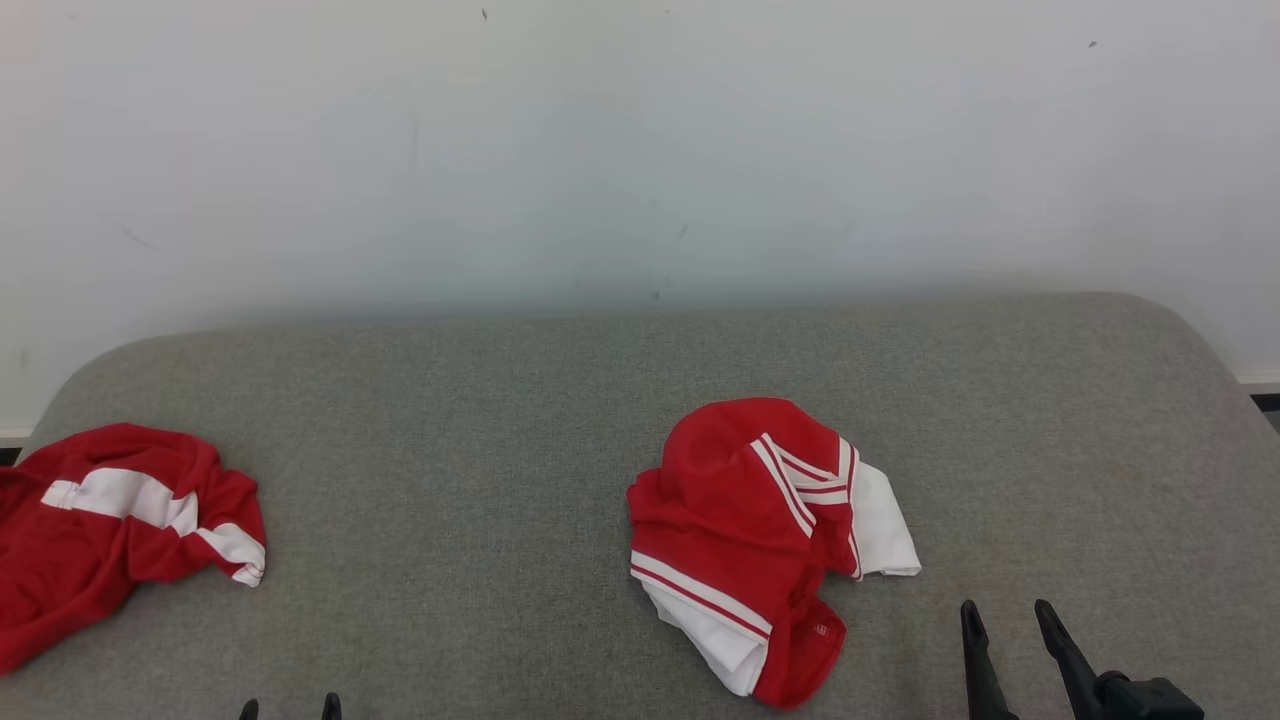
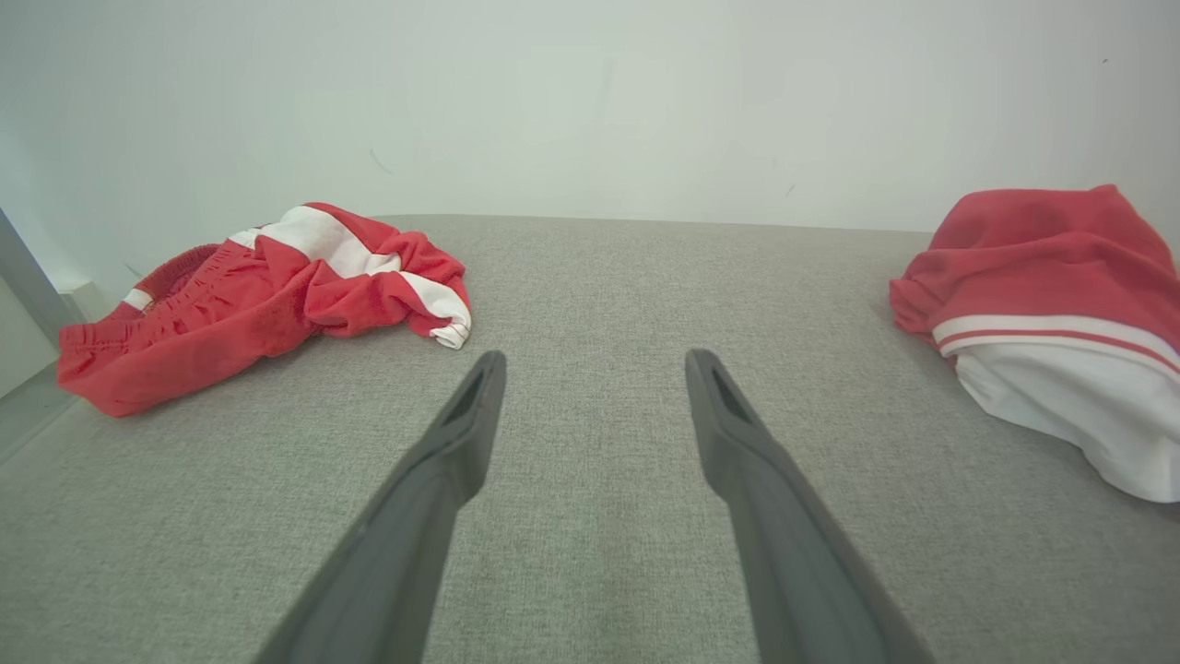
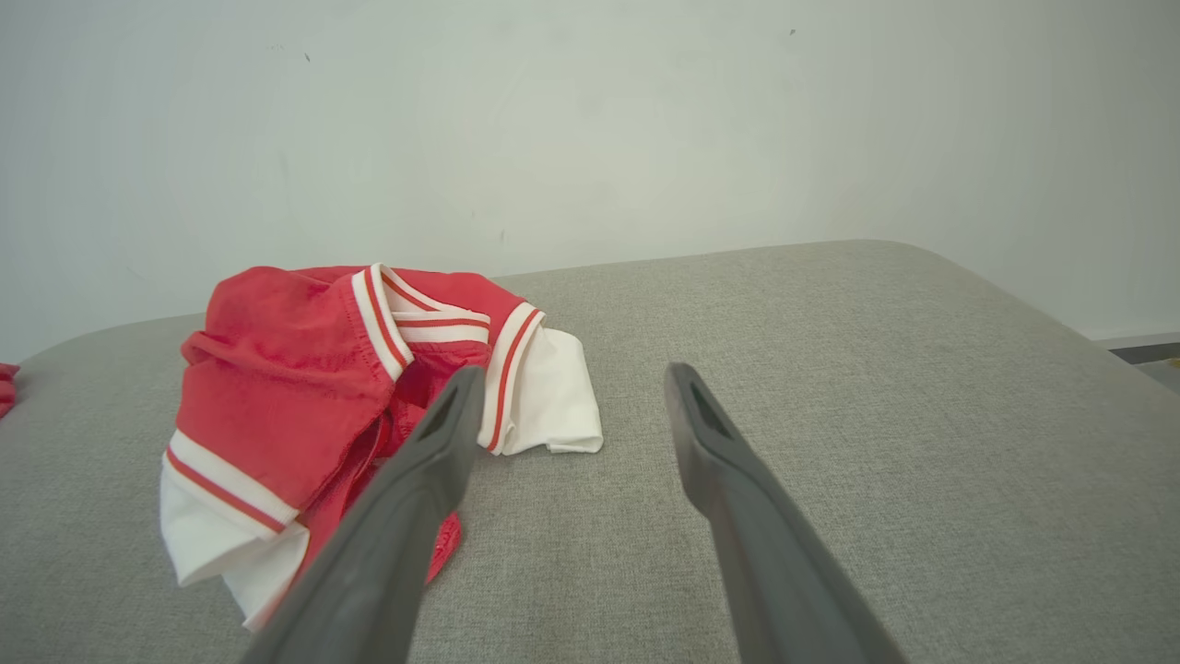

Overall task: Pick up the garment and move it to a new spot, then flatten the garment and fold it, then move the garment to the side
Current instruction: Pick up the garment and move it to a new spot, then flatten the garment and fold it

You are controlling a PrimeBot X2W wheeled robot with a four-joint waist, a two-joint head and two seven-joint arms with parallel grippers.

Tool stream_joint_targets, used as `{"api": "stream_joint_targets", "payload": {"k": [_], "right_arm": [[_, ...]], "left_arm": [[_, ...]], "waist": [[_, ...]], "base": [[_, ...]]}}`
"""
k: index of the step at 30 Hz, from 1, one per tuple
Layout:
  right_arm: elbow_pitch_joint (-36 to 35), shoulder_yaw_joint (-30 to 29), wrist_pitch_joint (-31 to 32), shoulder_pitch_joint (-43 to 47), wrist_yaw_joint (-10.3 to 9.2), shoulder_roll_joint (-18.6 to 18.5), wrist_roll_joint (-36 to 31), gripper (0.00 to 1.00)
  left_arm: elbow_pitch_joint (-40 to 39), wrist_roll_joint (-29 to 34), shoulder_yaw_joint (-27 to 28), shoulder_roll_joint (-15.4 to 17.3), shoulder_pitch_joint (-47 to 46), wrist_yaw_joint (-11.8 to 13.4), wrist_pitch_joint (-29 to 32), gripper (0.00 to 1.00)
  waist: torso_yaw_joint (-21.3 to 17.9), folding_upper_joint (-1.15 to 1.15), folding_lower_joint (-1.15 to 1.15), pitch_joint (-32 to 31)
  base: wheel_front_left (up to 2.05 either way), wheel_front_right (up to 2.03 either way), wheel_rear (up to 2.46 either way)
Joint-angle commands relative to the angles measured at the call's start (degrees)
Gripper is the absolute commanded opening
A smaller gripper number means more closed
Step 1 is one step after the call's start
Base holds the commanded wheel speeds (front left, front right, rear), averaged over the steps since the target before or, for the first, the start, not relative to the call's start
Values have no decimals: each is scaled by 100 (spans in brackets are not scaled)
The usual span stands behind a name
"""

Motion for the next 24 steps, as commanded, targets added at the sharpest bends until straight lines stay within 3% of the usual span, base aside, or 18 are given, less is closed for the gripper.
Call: {"api": "stream_joint_targets", "payload": {"k": [1, 24], "right_arm": [[-21, -7, 1, 20, 7, 10, 18, 100], [11, 37, 1, -65, 7, 11, 48, 100]], "left_arm": [[4, 51, 29, -11, -23, -36, -19, 100], [142, 46, 27, -96, -129, -74, -19, 100]], "waist": [[3, 0, 0, 1], [-138, 0, 0, 54]], "base": [[0, 0, 0], [0, 0, 0]]}}
